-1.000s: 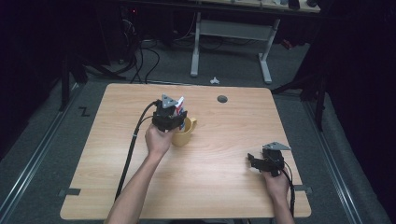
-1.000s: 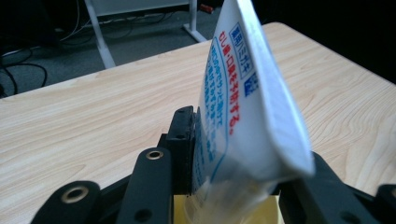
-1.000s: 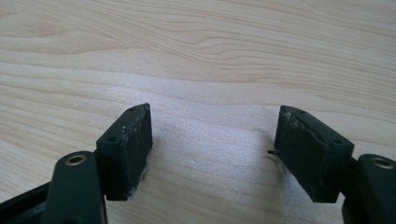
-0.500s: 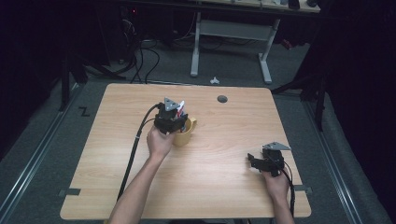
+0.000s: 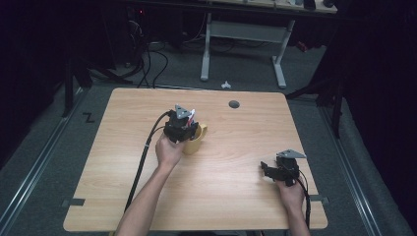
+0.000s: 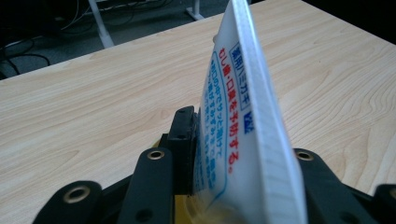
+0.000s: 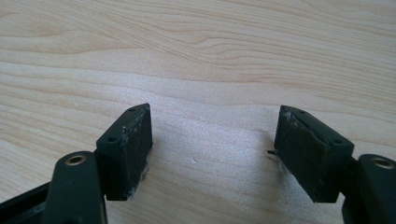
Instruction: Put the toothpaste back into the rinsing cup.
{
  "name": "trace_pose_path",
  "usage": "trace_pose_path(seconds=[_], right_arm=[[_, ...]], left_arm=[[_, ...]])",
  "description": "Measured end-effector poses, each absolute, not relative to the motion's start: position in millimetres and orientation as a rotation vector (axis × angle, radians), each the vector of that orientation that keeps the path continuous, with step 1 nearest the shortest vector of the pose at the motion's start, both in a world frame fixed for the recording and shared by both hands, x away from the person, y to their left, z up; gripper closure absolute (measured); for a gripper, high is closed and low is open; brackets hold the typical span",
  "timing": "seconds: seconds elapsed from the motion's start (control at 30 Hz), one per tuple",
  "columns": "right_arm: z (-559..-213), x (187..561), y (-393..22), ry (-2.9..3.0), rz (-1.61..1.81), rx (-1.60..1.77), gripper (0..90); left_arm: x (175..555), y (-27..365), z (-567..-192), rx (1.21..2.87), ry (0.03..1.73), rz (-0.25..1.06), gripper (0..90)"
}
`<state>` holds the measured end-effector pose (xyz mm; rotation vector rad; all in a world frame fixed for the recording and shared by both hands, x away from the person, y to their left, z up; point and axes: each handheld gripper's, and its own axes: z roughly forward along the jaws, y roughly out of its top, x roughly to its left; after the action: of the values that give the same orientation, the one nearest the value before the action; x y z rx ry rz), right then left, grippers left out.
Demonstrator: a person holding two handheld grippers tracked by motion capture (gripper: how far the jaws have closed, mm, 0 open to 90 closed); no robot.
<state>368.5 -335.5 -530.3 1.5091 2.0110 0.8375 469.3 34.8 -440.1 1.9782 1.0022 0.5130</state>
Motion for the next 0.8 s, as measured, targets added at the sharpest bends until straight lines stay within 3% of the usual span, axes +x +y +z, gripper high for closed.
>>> trace_pose_path(seconds=[0.8], right_arm=[[-530.3, 368.5, -335.5, 2.011, 0.838, 1.509, 27.9]], left_arm=[[472.8, 30.2, -451.1, 2.035, 1.014, 0.511, 66.6]])
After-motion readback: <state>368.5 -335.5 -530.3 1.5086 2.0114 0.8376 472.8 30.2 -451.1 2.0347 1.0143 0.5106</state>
